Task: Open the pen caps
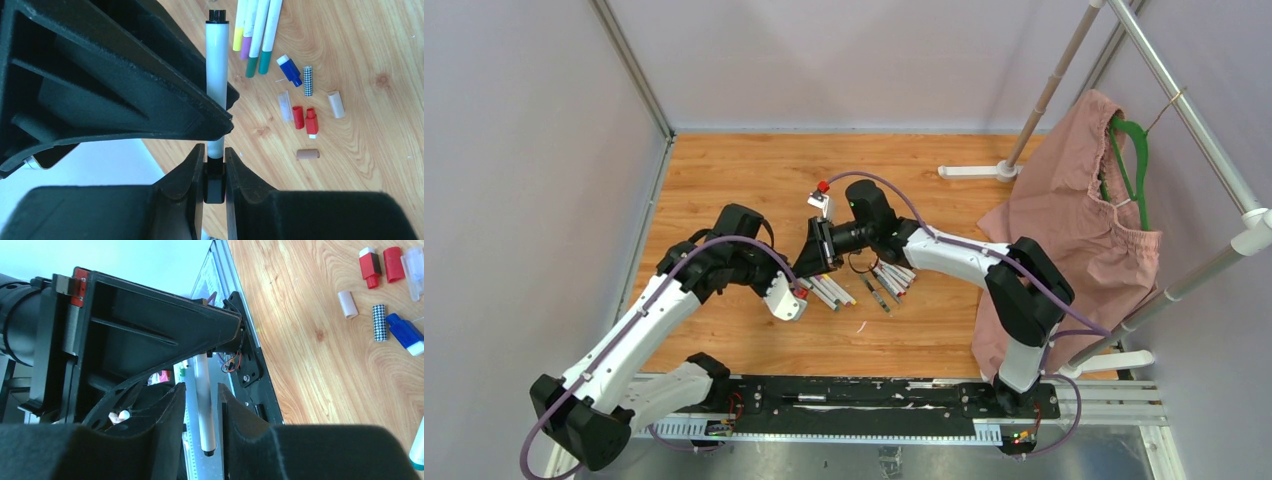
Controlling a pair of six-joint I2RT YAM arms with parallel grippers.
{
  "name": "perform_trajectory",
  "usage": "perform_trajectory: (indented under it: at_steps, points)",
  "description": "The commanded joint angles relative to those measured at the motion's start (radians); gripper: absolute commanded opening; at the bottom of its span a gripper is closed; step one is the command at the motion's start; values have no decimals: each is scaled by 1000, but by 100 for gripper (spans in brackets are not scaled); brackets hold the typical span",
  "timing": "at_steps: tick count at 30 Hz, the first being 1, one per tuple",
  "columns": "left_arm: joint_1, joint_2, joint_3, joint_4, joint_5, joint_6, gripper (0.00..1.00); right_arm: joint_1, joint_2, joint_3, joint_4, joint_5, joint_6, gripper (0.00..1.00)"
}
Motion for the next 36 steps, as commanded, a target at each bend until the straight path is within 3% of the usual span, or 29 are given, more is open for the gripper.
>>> perform_trajectory:
  at_steps: [1,3,7,8,15,20,25,28,30,33,36]
  points:
    - [-6,14,21,10,-10,11,0,8,3,-27,37,-16,19,35]
    - [-6,19,27,10,-11,8,0,8,5,-29,52,-11,30,29]
    - [-5,29,39,9,-24,-4,0,5,10,-43,79,-10,51,2]
    - [-6,33,40,9,-31,-8,0,4,9,-47,79,-12,51,0]
    - [10,66,17,79,-133,-44,0,-30,-68,-171,81,-26,38,0]
    - [71,99,15,90,-120,4,0,-59,-136,-284,70,-55,17,0]
    - [100,125,26,90,-118,36,0,-68,-210,-322,-137,-36,-124,0]
    - [100,148,22,91,-101,9,0,-95,-248,-286,-355,80,-279,0]
    - [100,180,17,90,-95,-50,0,-106,-271,-245,-488,292,-417,0]
    - [100,249,16,89,-117,-148,0,-106,-277,-249,-532,533,-523,0]
    - [110,321,16,90,-141,-199,0,-90,-242,-267,-511,679,-573,0]
